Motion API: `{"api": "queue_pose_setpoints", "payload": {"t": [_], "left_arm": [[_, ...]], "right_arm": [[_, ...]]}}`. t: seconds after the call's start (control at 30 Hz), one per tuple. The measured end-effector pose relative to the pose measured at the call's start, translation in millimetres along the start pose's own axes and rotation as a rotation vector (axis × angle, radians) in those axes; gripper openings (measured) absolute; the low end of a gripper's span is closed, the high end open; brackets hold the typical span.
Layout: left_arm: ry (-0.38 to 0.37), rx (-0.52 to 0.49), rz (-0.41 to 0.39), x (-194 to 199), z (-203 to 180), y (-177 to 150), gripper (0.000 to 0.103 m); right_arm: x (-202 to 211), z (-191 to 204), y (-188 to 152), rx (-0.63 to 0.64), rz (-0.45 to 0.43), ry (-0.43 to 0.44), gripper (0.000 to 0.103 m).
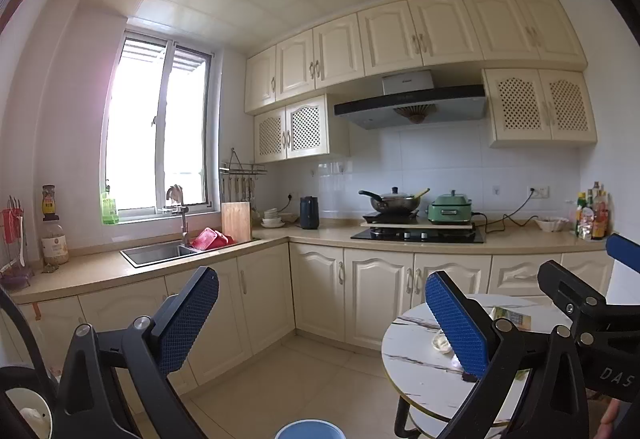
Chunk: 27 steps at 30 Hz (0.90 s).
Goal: Collect trash
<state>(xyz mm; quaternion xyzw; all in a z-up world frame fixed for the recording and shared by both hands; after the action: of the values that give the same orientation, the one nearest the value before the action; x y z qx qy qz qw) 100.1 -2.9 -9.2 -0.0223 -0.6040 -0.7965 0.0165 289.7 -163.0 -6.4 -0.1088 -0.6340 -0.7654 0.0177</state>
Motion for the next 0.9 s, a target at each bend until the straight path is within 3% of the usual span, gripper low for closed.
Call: {"api": "queue_pose_setpoints", "payload": {"t": [0.9], "left_arm": [[0.005, -0.004, -0.002, 1.3, -2.3, -2.7, 0.102]], "right_arm": [[-1.0, 1.4, -2.2, 0.003, 0.012, 0.007, 0.103]]}}
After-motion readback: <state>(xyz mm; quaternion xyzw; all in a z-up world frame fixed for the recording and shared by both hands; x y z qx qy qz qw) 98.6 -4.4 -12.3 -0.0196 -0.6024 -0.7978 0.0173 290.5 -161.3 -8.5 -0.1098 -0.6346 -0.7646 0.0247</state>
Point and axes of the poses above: each gripper's, at about its wrist camera, not at the fingertips, and x roughly against the way its jaws point, z to its left, y to its top, the point moved 10 cm from there along -x, roughly the way its jaws point, and after that the axes turned 14 degrees about -x, right-handed, at the moved point
